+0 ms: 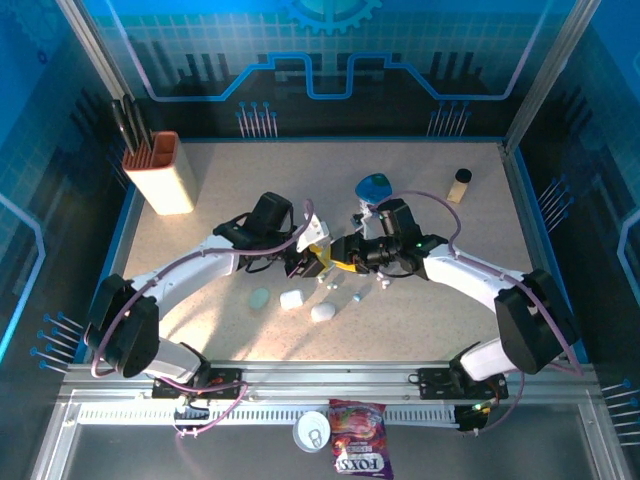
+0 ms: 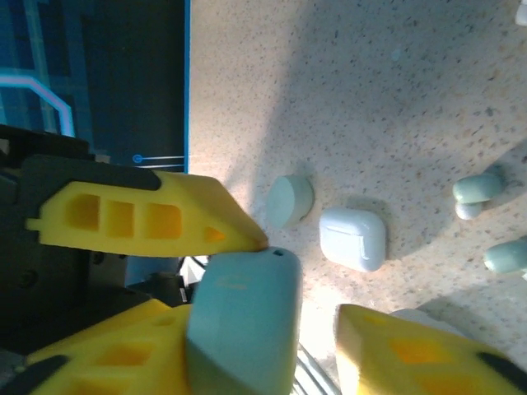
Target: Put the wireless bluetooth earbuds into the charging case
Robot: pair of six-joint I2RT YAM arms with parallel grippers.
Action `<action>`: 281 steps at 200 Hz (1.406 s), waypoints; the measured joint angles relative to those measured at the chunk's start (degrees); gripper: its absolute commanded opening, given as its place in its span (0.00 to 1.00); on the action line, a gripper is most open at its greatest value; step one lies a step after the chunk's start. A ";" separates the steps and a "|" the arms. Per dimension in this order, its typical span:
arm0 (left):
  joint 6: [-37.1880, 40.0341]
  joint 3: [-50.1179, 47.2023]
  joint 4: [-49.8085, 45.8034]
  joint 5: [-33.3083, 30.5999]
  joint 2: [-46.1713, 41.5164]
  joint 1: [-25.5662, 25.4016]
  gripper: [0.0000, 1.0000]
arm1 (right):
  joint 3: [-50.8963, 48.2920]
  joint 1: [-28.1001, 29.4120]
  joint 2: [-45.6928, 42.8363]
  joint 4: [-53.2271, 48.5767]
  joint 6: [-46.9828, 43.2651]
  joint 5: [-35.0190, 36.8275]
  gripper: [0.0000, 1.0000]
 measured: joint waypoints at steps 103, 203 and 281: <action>-5.88 -12.00 18.78 -3.41 -8.11 -0.50 0.99 | -1.99 -2.84 -5.05 5.01 0.76 0.17 0.08; -30.03 -20.70 60.52 -1.88 -10.16 -0.68 0.96 | -11.85 -9.33 -14.86 28.48 21.59 -4.46 0.00; -32.50 -22.10 80.81 -0.50 -2.01 -4.07 0.85 | -14.84 -10.97 -19.69 44.04 38.40 -5.33 0.00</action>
